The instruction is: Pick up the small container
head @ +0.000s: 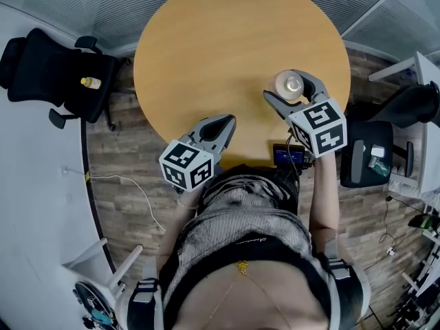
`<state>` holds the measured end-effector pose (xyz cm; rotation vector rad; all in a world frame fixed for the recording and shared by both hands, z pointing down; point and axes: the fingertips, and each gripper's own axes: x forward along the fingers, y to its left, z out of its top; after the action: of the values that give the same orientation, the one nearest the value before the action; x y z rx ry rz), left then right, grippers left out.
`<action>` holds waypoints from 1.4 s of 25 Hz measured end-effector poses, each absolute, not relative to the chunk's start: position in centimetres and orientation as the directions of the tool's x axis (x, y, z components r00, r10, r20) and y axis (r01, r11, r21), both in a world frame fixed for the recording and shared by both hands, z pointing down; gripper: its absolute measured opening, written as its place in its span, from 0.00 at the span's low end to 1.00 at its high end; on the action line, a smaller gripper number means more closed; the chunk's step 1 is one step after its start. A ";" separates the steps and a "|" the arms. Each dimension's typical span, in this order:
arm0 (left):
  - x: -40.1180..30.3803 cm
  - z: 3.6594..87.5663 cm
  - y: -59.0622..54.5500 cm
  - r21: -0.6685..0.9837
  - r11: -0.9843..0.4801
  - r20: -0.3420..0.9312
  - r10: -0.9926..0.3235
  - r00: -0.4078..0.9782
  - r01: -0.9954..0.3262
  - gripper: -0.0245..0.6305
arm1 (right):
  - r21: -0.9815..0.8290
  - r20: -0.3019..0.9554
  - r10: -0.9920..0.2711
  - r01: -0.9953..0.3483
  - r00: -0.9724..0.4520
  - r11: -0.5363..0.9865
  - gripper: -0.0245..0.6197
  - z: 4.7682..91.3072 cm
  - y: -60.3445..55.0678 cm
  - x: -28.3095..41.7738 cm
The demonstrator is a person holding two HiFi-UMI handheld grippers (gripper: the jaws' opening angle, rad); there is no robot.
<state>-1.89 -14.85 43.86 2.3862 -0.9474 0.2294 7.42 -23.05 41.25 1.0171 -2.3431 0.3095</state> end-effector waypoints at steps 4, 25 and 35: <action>-1.9 44.0 -14.8 0.436 -0.594 0.351 -0.579 0.735 -0.676 0.04 | 0.007 0.564 -0.600 -0.723 -0.567 0.691 0.57 40.8 -22.9 7.4; -1.8 44.3 -14.9 0.442 -0.589 0.359 -0.575 0.735 -0.677 0.04 | -0.007 0.557 -0.603 -0.730 -0.570 0.684 0.57 40.7 -23.2 8.0; -1.7 44.1 -14.8 0.435 -0.599 0.363 -0.567 0.740 -0.672 0.04 | 0.003 0.563 -0.598 -0.722 -0.570 0.692 0.57 40.5 -23.1 7.8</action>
<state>-1.71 -14.84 44.13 2.3824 -0.9339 0.2509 7.81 -23.11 40.48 1.0115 -2.3662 0.3074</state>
